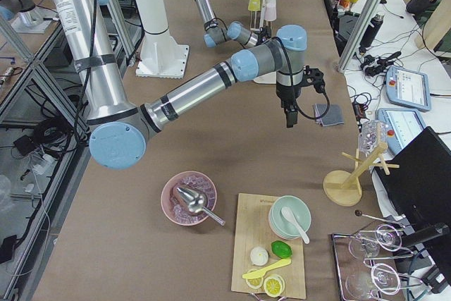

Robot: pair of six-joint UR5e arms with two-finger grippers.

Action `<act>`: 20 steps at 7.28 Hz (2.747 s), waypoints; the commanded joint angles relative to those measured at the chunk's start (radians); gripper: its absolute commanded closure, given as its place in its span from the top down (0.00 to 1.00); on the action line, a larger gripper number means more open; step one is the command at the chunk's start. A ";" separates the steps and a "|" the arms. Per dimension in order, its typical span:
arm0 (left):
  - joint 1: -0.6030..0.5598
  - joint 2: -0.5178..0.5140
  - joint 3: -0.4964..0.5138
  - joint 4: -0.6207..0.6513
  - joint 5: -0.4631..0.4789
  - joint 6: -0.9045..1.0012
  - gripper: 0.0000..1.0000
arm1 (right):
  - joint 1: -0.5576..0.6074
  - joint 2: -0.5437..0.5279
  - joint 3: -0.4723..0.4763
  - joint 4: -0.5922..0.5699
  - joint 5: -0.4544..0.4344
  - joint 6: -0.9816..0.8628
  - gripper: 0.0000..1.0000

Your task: Pick up and place green cup on tray

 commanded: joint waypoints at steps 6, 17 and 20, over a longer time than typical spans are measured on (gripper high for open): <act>0.022 0.001 0.010 -0.010 0.005 -0.041 0.50 | 0.127 -0.164 -0.098 0.003 0.017 -0.180 1.00; 0.047 0.047 -0.041 -0.041 0.040 -0.041 0.91 | 0.130 -0.226 -0.215 0.164 0.059 -0.173 1.00; 0.058 0.121 -0.169 -0.045 0.040 -0.004 0.97 | 0.129 -0.230 -0.215 0.167 0.057 -0.165 1.00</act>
